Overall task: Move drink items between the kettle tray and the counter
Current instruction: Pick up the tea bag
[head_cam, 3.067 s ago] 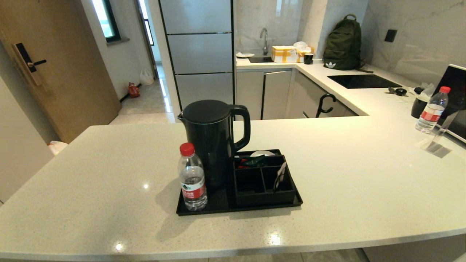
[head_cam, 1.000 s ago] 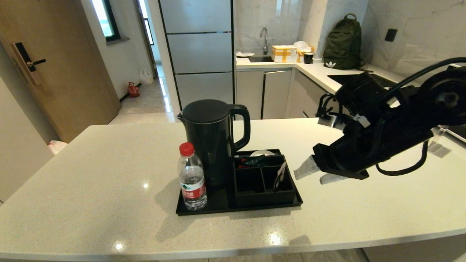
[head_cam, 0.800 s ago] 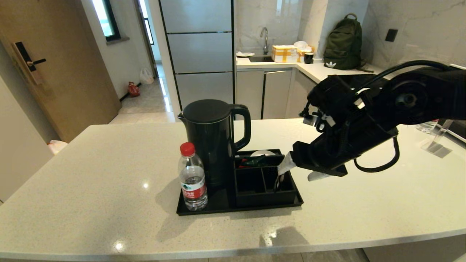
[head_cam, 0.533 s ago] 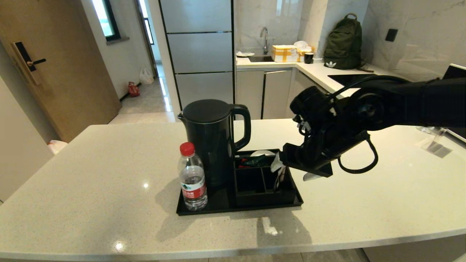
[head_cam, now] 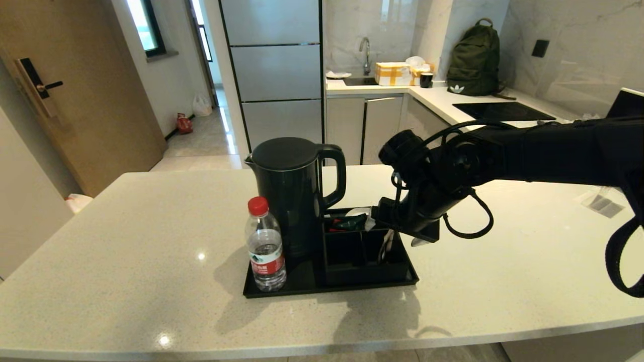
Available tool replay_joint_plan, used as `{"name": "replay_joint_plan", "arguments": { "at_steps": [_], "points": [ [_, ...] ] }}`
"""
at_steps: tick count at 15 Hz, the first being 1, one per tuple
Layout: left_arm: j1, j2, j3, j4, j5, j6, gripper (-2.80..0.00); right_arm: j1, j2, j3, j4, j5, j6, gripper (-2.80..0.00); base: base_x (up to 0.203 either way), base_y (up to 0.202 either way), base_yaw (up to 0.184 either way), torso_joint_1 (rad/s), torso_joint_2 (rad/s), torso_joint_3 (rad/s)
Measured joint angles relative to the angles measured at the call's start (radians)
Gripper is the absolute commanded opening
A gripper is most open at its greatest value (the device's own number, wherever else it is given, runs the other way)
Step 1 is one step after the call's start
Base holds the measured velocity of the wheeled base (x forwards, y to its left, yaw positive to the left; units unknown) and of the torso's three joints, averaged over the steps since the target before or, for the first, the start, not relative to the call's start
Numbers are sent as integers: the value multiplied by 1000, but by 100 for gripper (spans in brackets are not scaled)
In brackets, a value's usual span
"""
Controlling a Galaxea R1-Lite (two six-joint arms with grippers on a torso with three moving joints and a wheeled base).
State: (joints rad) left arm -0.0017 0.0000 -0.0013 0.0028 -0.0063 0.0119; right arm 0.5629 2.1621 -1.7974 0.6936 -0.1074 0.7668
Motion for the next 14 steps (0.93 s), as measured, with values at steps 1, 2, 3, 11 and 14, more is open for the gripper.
{"name": "replay_joint_plan", "arguments": {
  "at_steps": [1, 2, 3, 11, 14],
  "points": [
    [0, 0, 0, 0, 0, 0, -280, 6, 9, -9, 3, -18, 1, 0, 0, 0, 0, 0, 0, 0],
    [0, 0, 0, 0, 0, 0, -280, 11, 18, -23, 10, -43, 4, 0, 0, 0, 0, 0, 0, 0],
    [0, 0, 0, 0, 0, 0, -280, 14, 24, -35, 21, -60, 5, 0, 0, 0, 0, 0, 0, 0],
    [0, 0, 0, 0, 0, 0, -280, 24, 55, -141, 127, -179, 2, 0, 0, 0, 0, 0, 0, 0],
    [0, 0, 0, 0, 0, 0, -280, 25, 68, -139, 128, -178, 6, 0, 0, 0, 0, 0, 0, 0]
  ]
}}
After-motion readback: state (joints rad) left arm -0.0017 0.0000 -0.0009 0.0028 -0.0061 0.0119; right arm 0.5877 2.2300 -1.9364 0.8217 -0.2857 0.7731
